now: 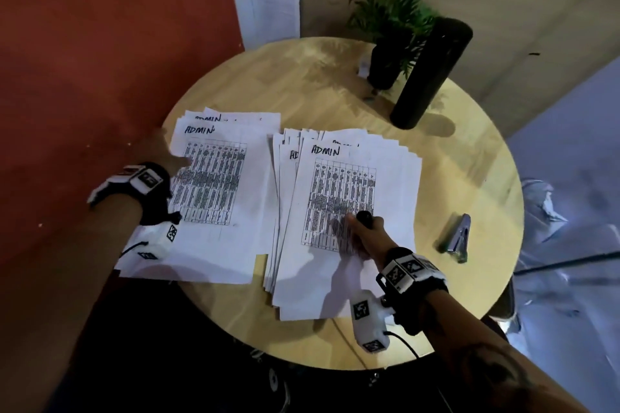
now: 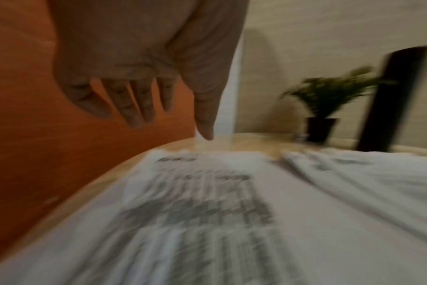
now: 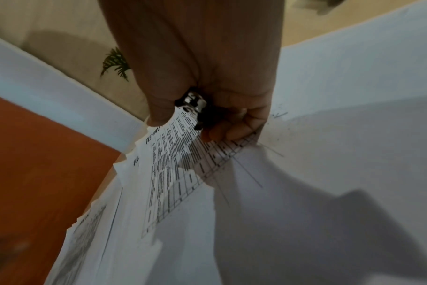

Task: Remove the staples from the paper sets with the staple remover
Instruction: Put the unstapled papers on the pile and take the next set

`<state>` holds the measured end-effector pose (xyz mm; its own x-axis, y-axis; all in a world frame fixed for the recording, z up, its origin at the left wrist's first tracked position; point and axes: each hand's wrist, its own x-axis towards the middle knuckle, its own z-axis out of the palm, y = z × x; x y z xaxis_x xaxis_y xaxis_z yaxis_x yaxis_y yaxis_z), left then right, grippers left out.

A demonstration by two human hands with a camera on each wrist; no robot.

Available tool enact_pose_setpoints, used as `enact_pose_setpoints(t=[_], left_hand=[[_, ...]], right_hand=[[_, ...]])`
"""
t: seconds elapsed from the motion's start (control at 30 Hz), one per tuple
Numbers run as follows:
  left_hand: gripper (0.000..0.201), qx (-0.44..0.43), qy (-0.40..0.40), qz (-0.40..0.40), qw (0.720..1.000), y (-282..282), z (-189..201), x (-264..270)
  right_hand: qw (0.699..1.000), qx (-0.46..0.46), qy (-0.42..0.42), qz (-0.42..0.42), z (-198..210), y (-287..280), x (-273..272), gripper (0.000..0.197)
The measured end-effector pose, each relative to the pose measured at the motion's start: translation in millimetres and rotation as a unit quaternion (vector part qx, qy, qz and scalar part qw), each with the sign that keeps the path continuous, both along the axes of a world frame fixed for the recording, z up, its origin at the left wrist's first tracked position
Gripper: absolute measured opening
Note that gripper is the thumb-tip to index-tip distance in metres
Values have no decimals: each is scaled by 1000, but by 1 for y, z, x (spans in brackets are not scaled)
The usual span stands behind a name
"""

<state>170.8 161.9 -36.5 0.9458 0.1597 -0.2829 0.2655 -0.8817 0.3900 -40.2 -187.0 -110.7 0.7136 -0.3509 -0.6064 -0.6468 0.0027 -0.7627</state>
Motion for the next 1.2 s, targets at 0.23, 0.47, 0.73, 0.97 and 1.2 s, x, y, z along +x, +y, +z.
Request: enact_pose_setpoints(t=[0.23, 0.47, 0.73, 0.97, 1.2], left_hand=[[52, -119, 57, -151, 980, -169, 4, -57], [99, -70, 142, -67, 985, -217, -28, -62], [42, -17, 73, -103, 992, -212, -28, -63], [37, 146, 29, -265, 953, -222, -6, -70], [45, 34, 78, -243, 966, -226, -7, -72]], right_hand=[[1000, 6, -6, -4, 0, 1, -3, 48], [998, 49, -23, -25, 3, 4, -3, 45], [998, 41, -38, -3, 5, 4, -6, 44], [999, 24, -34, 0, 9, 5, -6, 44], [999, 23, -36, 3, 10, 5, -5, 43]])
